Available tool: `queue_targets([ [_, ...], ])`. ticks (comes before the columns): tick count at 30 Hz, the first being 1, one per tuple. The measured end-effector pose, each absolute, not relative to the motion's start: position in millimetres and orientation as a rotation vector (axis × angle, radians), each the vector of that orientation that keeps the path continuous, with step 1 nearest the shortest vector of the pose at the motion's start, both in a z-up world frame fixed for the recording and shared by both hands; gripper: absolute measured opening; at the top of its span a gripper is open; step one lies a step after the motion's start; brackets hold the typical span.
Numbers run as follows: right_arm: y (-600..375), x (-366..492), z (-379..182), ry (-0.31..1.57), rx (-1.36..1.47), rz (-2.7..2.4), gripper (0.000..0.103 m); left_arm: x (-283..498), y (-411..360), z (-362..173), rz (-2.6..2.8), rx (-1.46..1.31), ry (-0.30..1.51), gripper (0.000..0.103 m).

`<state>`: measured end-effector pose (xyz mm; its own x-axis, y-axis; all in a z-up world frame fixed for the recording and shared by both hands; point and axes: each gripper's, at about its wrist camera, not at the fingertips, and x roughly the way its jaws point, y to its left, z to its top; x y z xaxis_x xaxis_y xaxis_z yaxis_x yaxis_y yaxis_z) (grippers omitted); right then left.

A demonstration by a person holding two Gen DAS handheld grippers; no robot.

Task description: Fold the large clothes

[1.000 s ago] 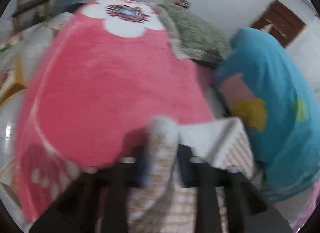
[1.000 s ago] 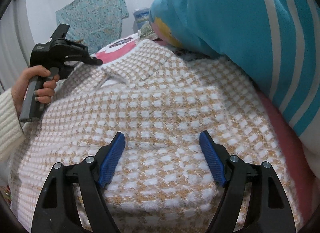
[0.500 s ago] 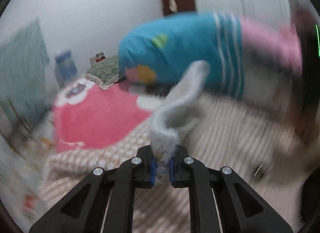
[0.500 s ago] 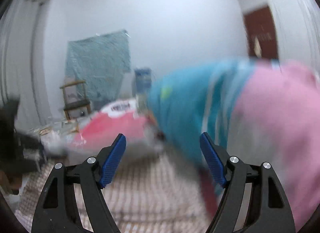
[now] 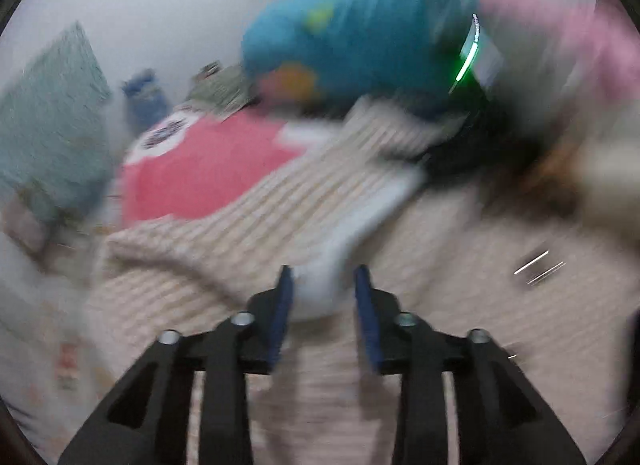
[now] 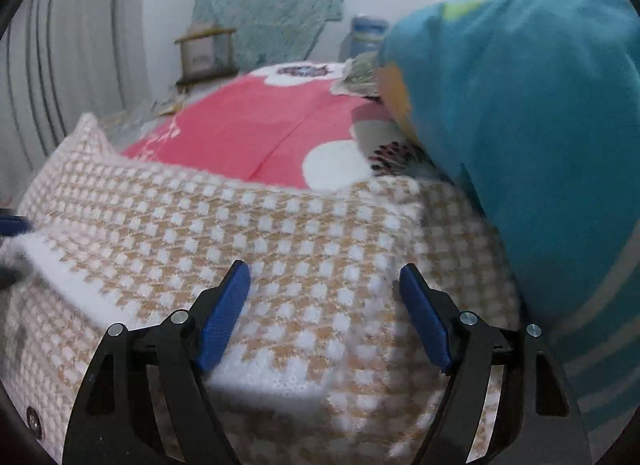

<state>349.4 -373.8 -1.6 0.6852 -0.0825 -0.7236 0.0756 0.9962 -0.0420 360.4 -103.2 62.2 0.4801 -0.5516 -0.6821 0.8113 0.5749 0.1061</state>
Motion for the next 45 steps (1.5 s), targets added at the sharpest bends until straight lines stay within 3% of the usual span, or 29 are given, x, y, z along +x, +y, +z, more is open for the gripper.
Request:
queue_targets([
  [3,-369,346,-5,0.793,-0.037,-0.117,0.077,362,-115,102,-1.000,0.195,0.584,0.047],
  [5,-367,343,-4,0.792,-0.031,-0.115,0.077,391,-132,107,-1.005,0.048,0.632,0.047],
  [10,-370,338,-1,0.791,-0.006,-0.114,0.078,476,-135,34,-0.917,-0.231,0.889,0.017],
  [11,-376,343,-5,0.791,-0.003,-0.115,0.078,491,-120,8,-0.906,-0.343,0.950,0.003],
  [13,-376,347,-8,0.801,-0.005,-0.115,0.079,495,-86,-20,-0.915,-0.517,0.988,0.003],
  [17,-378,347,-9,0.801,0.003,-0.113,0.079,460,-58,-10,-0.841,-0.322,0.964,0.004],
  [23,-379,348,-7,0.795,0.006,-0.116,0.080,445,-45,7,-0.709,-0.306,1.031,0.003],
  [29,-381,345,-6,0.793,0.019,-0.121,0.081,419,-81,57,-0.774,-0.244,0.851,0.003],
  [32,-381,345,-7,0.793,0.027,-0.116,0.081,421,-112,19,-0.693,0.039,0.903,0.003],
  [34,-379,346,-10,0.809,0.009,-0.120,0.082,420,-103,-6,-0.726,-0.005,0.870,0.003],
  [41,-377,345,1,0.826,0.009,-0.142,0.082,423,-89,-6,-0.749,-0.058,0.868,0.003],
  [42,-375,341,7,0.822,0.007,-0.156,0.081,422,-86,-8,-0.752,-0.065,0.860,0.003],
  [44,-371,334,26,0.780,0.042,-0.147,0.059,423,-83,-11,-0.756,-0.076,0.850,0.003],
  [45,-371,335,34,0.764,0.089,-0.123,0.058,423,-84,-12,-0.758,-0.080,0.849,0.003],
])
